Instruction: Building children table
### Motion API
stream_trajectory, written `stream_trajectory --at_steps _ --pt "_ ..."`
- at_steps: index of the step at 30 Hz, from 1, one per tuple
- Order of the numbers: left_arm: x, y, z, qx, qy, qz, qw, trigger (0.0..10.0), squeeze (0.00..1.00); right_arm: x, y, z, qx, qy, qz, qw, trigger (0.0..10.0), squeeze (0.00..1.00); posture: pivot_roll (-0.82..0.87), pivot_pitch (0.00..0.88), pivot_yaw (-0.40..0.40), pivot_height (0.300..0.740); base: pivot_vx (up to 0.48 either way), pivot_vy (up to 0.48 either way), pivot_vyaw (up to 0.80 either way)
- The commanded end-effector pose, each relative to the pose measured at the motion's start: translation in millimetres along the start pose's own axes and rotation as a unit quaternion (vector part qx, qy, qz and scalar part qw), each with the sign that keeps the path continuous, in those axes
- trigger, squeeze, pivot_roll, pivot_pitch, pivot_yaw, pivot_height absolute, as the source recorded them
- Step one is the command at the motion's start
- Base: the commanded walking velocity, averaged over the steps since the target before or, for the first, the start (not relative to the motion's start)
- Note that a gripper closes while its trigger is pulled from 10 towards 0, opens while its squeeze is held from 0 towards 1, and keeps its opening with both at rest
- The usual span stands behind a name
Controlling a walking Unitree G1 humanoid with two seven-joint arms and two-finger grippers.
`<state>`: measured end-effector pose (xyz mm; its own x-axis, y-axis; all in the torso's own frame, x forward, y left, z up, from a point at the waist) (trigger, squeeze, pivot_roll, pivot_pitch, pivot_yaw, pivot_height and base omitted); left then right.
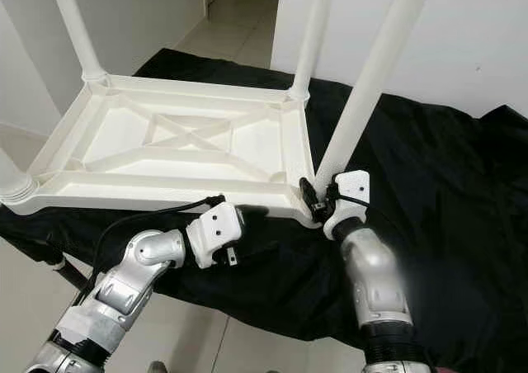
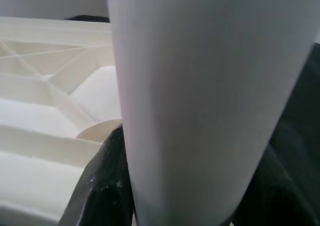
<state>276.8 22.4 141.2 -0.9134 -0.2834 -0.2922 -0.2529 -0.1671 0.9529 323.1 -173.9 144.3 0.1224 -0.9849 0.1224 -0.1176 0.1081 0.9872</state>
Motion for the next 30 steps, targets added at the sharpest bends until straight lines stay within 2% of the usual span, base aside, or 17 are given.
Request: stream_trajectory --at_steps 1,2,3,5,6,8,9,10,22,23,30 --pt "-0.2 -2 -1.5 -0.001 0.021 0.006 1.0 10.0 0.0 11.9 -11 5.2 -0.032 -0.051 0.001 0.998 10.0 0.0 0.01 0.107 -0.061 0.74 0.0 0.0 0.0" --pt "0.8 -2 -1.4 -0.001 0.019 0.007 1.0 10.0 0.0 10.5 -11 5.7 -0.037 -0.087 -0.007 0.996 10.0 0.0 0.01 0.109 -0.061 0.74 0.0 0.0 0.0" --pt "0.8 -2 -1.4 -0.001 0.019 0.007 1.0 10.0 0.0 10.5 -11 5.7 -0.037 -0.087 -0.007 0.996 10.0 0.0 0.01 0.109 -0.061 0.74 0.0 0.0 0.0" --pt "1.7 -2 -1.3 -0.001 0.018 0.008 1.0 10.0 0.0 5.9 -12 7.9 -0.047 -0.156 -0.012 0.987 10.0 0.0 0.01 0.111 -0.062 0.74 0.0 0.0 0.0" --pt "1.7 -2 -1.3 -0.001 0.018 0.008 1.0 10.0 0.0 5.9 -12 7.9 -0.047 -0.156 -0.012 0.987 10.0 0.0 0.01 0.111 -0.062 0.74 0.0 0.0 0.0" --pt "2.0 -2 -1.8 -0.001 0.019 0.008 1.0 10.0 0.0 -1.2 -15 11.6 -0.066 -0.222 -0.018 0.973 10.0 0.0 0.01 0.112 -0.065 0.74 0.0 0.0 0.0" --pt "2.0 -2 -1.8 -0.001 0.019 0.008 1.0 10.0 0.0 -1.2 -15 11.6 -0.066 -0.222 -0.018 0.973 10.0 0.0 0.01 0.112 -0.065 0.74 0.0 0.0 0.0" --pt "2.2 -2 -2.3 -0.001 0.019 0.009 1.0 10.0 0.0 -7.0 -15 13.5 -0.077 -0.254 -0.021 0.964 10.0 0.0 0.01 0.112 -0.065 0.74 0.0 0.0 0.0" --pt "2.2 -2 -2.4 -0.001 0.019 0.009 1.0 10.0 0.0 -9.8 -13 15.0 -0.087 -0.273 -0.018 0.958 10.0 0.0 0.01 0.112 -0.065 0.74 0.0 0.0 0.0" --pt "2.7 -2 -2.9 0.0 0.019 0.01 1.0 10.0 0.0 -18.6 -11 12.8 -0.087 -0.265 -0.03 0.96 10.0 0.0 0.01 0.108 -0.068 0.74 0.0 0.0 0.0" --pt "2.9 -1 -3.2 0.0 0.019 0.01 1.0 10.0 0.0 -23.2 -10 12.1 -0.09 -0.268 -0.034 0.959 10.0 0.0 0.01 0.108 -0.068 0.74 0.0 0.0 0.0"
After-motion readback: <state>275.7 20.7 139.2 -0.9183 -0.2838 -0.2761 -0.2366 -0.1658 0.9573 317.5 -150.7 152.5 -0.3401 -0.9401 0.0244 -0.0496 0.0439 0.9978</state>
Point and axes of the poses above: a point about 5 cm out from each wrist's last joint towards the gripper, its own z axis pointing back from the gripper into the wrist, its own y axis along the axis of the wrist's last joint, x = y × z, the point moved 2 cm from there along -z, pointing out of the wrist towards the gripper, and after that the axes turned 7 degrees about z, right-handed, at the moved point
